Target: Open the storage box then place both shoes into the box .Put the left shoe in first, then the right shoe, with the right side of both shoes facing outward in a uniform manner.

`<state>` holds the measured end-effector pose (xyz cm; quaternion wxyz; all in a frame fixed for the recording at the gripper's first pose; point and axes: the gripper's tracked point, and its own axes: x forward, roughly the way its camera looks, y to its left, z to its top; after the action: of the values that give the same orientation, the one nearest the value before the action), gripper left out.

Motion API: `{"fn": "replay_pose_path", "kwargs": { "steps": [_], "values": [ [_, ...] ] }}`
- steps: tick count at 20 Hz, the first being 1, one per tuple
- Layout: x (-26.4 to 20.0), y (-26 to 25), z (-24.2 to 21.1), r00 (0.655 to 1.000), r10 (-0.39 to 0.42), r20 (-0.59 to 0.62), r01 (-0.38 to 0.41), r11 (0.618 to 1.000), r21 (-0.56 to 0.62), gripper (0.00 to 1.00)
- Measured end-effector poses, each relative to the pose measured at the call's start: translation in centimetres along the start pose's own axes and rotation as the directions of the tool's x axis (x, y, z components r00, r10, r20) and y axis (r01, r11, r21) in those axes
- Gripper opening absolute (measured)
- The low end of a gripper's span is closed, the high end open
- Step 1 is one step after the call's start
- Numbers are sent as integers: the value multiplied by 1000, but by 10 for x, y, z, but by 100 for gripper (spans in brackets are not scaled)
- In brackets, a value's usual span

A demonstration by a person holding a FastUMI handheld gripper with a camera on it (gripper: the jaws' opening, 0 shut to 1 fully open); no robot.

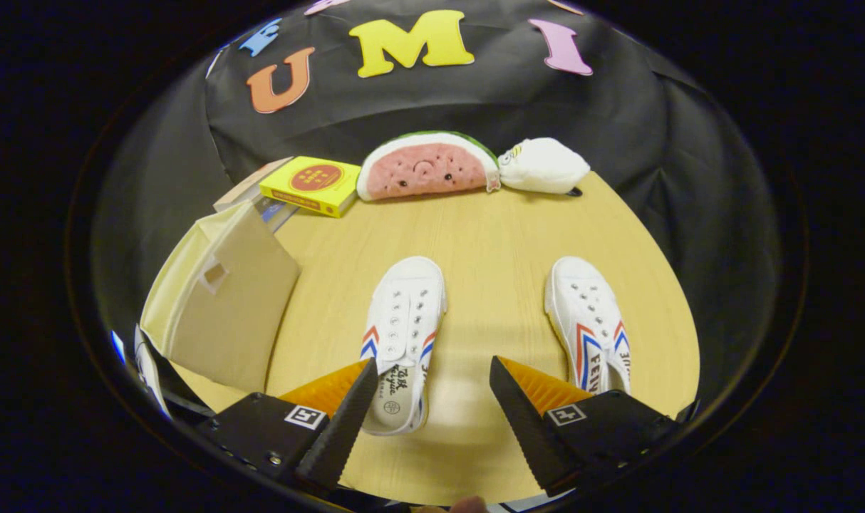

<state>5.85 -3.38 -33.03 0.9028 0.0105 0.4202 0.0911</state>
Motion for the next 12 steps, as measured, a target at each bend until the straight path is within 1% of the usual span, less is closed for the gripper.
{"fn": "replay_pose_path", "kwargs": {
  "steps": [4,6,7,8,10,12],
  "values": [
    [34,0,-6,996,36,-83,-35,999,8,96],
    [47,-1,-9,991,51,-123,-47,998,38,95],
    [51,-2,-9,989,56,-133,-51,998,46,86],
    [54,-3,-9,988,63,-142,-57,997,48,82],
    [59,0,-10,981,97,-166,-88,994,58,81],
    [61,5,-11,972,131,-193,-118,990,75,64]
  ]
}}
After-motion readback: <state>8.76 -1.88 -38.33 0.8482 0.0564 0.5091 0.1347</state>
